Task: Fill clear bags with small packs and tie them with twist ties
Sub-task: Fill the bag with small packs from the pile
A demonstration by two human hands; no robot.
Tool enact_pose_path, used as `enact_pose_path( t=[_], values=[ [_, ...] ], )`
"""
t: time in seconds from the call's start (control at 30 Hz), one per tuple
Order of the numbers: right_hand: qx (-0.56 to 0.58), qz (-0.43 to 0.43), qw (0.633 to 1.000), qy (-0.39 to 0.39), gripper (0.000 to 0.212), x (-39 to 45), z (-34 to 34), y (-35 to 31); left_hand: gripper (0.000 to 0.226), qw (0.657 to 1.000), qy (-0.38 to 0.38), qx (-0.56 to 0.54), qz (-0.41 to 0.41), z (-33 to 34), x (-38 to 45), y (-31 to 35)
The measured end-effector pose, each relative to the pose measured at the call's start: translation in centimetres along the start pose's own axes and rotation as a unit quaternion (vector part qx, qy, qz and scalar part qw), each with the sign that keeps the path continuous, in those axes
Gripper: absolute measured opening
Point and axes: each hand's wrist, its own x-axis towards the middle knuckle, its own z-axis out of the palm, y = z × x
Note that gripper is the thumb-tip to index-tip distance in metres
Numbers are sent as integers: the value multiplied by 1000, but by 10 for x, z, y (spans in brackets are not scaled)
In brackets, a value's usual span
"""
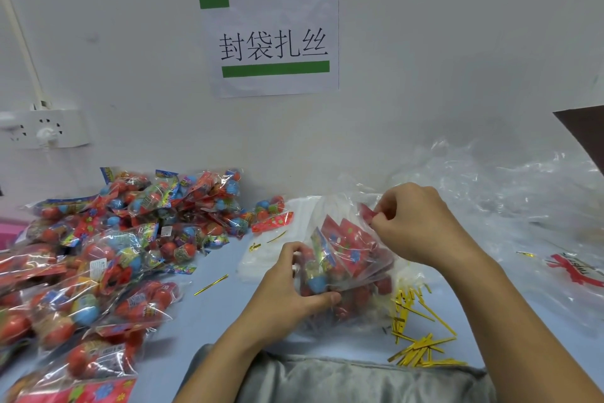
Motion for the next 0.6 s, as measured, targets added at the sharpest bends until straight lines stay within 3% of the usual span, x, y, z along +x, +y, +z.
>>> enact_pose_path(
  t=[0.1,0.37,0.6],
  values=[
    [30,-14,999,7,21,0,1,-2,67,1000,-4,-12,-1,0,0,0],
    [-8,-14,998,-68,24,2,4,3,91,1000,-5,-14,-6,-1,0,-1],
    [135,-25,989,55,29,10,-7,12,116,999,-7,28,22,-9,-2,21]
  ],
)
